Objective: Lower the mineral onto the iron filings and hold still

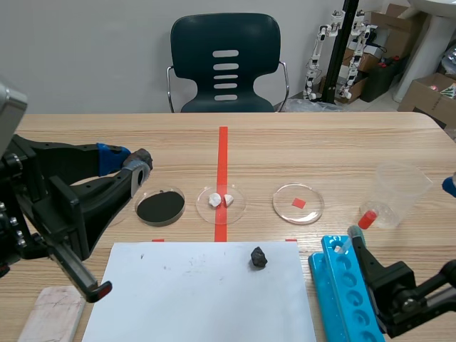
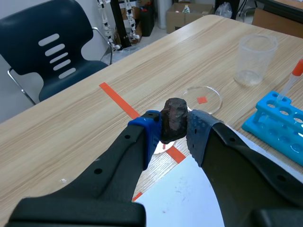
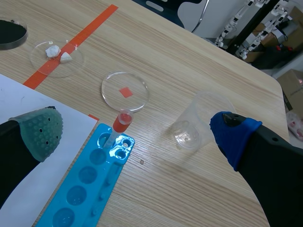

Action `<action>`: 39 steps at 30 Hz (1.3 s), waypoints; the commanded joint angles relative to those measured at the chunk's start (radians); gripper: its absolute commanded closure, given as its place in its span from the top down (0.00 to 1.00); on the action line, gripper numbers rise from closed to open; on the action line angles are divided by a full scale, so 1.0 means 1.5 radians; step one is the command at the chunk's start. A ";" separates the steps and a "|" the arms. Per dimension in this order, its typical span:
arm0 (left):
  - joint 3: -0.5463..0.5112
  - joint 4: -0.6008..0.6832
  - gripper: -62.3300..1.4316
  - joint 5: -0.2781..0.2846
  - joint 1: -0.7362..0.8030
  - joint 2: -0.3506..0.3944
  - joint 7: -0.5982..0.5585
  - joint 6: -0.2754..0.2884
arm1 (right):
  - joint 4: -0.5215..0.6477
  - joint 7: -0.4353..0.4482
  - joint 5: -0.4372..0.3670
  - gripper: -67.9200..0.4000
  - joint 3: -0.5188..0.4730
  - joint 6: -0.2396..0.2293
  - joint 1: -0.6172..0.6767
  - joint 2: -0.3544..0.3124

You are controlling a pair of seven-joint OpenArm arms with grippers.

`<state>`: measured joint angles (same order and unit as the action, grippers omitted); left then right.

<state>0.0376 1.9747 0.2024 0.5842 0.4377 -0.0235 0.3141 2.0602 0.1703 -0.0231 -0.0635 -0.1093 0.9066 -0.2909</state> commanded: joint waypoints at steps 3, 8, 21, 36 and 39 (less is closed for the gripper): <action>-0.001 0.008 0.21 -0.007 -0.003 -0.002 0.017 -0.003 | 0.012 0.008 -0.005 1.00 -0.002 0.004 -0.006 0.000; 0.000 0.008 0.21 -0.026 -0.002 -0.002 0.015 -0.003 | 0.012 0.010 -0.005 1.00 -0.002 0.004 -0.006 0.000; 0.000 0.008 0.21 -0.026 -0.002 -0.002 0.013 -0.003 | 0.012 0.023 -0.005 1.00 -0.002 0.004 -0.006 0.000; 0.000 0.008 0.21 -0.026 -0.002 -0.002 0.016 -0.003 | 0.012 0.023 -0.005 1.00 -0.002 0.004 -0.006 0.000; 0.000 0.008 0.21 -0.026 -0.002 -0.002 0.016 -0.003 | 0.012 0.023 -0.005 1.00 -0.002 0.004 -0.006 0.000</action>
<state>0.0376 1.9747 0.1543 0.5842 0.4377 0.0174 0.3145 2.0602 0.1860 -0.0231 -0.0635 -0.1093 0.9066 -0.2909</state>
